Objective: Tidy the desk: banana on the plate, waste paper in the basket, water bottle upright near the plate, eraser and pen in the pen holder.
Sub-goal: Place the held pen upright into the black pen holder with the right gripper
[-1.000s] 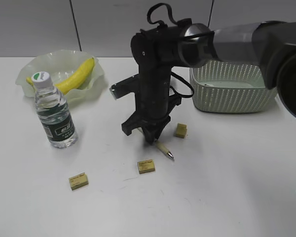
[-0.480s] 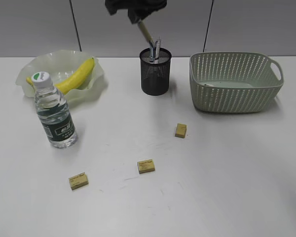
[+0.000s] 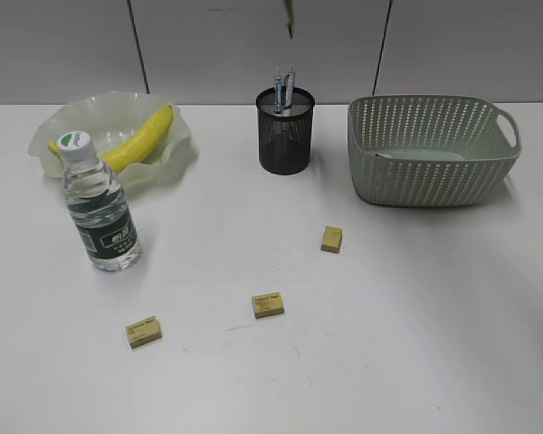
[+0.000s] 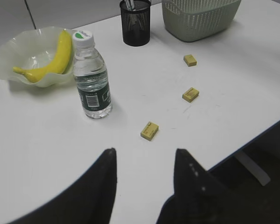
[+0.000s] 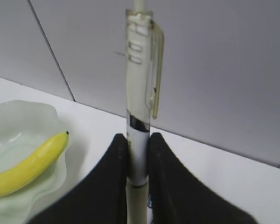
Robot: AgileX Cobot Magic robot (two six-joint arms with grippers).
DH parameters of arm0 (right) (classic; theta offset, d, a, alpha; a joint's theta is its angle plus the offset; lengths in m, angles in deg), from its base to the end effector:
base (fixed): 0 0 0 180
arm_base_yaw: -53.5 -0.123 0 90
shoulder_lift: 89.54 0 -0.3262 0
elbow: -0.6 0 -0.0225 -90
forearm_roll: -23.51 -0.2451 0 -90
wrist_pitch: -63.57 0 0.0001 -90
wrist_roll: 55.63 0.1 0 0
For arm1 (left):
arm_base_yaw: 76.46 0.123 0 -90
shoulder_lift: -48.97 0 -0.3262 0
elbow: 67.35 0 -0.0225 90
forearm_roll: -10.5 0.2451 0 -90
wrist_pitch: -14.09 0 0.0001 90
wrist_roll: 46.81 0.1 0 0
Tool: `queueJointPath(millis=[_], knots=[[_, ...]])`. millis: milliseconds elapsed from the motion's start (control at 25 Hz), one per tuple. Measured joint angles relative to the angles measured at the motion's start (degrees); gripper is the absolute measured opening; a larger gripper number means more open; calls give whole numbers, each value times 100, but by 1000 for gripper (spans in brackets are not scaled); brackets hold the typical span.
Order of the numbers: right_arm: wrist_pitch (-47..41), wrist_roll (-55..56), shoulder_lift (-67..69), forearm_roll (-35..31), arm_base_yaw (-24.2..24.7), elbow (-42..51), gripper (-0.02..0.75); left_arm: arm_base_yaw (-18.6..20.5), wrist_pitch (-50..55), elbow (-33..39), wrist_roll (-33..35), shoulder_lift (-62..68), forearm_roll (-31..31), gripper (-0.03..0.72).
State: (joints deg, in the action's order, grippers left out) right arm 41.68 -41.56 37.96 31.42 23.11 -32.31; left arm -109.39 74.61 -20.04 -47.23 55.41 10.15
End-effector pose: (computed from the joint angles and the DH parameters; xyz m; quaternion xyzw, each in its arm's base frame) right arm 0.4634 0.2658 0.3403 -0.1609 0.8338 0.1472 0.5071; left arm -0.0411 0.0260 0.2815 0.2353 0.8063 -0.1586 0.5190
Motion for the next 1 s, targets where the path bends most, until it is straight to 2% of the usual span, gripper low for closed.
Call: queueJointPath(millis=[320, 1000], knots=[[1802, 290, 190, -40, 12, 1136, 112, 0, 0, 0, 2, 0, 0, 309], [2376, 306, 972, -8, 265, 1218, 112, 0, 0, 0, 2, 0, 0, 309]])
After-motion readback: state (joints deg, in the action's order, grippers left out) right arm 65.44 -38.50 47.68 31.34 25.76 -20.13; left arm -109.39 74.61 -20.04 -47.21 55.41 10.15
